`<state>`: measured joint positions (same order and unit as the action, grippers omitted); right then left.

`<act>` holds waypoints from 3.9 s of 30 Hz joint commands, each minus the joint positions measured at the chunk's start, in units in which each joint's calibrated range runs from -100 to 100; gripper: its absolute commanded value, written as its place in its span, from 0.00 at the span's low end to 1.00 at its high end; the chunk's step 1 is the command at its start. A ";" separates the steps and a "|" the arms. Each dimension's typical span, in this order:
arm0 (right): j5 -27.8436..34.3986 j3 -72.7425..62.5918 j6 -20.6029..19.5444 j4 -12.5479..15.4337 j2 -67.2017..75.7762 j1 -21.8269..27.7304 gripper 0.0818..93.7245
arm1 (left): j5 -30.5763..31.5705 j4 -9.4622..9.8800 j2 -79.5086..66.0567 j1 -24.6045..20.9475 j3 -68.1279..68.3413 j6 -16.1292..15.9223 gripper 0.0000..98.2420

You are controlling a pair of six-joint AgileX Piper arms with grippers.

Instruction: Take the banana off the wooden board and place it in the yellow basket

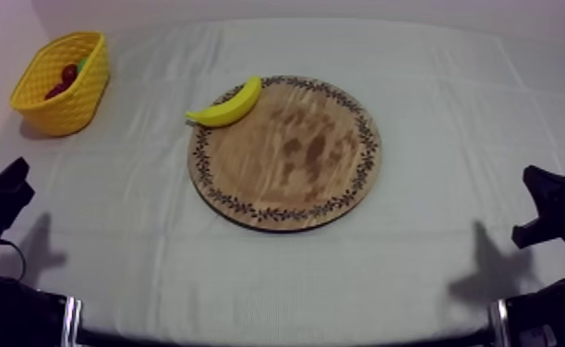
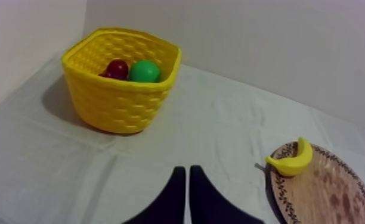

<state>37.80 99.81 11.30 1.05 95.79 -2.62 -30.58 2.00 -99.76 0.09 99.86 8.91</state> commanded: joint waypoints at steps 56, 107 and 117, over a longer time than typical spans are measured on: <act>0.02 -0.03 -0.04 0.00 -0.03 0.01 0.00 | -20.58 -2.78 48.27 6.80 -45.28 -9.95 0.00; 0.02 -0.03 -0.04 0.00 -0.03 0.01 0.00 | -42.83 -1.46 124.43 21.34 -103.94 -12.60 0.77; 0.02 -0.03 -0.04 0.00 -0.03 0.01 0.00 | -39.62 -3.12 132.15 21.60 -102.66 -14.04 0.76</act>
<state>37.80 99.81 11.26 1.05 95.79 -2.62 -70.37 -1.06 31.47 21.66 -2.79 -4.94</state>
